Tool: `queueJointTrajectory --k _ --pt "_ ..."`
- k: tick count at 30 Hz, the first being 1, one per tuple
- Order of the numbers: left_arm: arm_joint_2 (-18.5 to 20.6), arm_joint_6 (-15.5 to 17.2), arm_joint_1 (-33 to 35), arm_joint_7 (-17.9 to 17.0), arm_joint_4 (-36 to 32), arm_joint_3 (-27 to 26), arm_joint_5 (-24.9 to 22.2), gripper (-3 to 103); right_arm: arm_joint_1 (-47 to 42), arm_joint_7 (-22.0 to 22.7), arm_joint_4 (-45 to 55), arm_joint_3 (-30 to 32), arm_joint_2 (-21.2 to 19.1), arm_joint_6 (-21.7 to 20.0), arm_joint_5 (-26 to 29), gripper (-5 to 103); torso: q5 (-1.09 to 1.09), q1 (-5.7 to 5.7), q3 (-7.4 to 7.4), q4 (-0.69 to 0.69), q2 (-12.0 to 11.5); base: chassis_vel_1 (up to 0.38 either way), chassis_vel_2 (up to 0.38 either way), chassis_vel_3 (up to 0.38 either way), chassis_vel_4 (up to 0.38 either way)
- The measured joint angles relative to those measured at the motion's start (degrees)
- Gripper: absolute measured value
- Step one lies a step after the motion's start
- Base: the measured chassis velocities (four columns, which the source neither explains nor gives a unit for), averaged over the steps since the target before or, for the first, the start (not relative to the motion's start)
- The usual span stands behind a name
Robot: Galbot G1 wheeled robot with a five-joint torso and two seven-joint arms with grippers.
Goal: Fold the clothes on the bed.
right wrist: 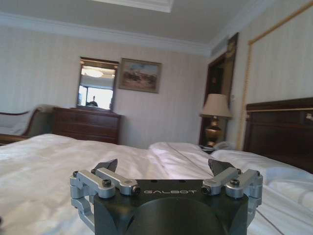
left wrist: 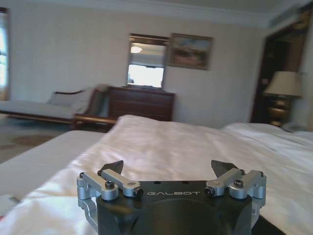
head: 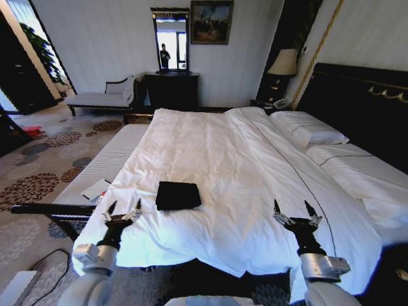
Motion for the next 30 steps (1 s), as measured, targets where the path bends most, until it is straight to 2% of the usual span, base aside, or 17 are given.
queueJointTrajectory --k 2,6,30 --pt "-0.08 -1.09 0.66 1.36 -0.01 0.81 1.14 100 0.12 -0.70 0.09 -0.69 0.12 0.43 -0.28 100 0.00 0.00 0.00 0.00 0.00 0.000 0.000 0.000 0.000" --pt "-0.10 -1.53 0.81 1.86 -0.01 1.03 1.49 100 0.25 -1.00 0.09 -1.00 0.20 0.66 -0.36 100 0.00 0.00 0.00 0.00 0.00 0.000 0.000 0.000 0.000" --pt "-0.02 -1.57 0.65 1.85 0.14 0.89 1.27 100 0.51 -1.04 -0.14 -1.10 0.23 0.83 -0.20 100 0.00 0.01 0.00 -0.01 -0.01 0.000 0.000 0.000 0.000"
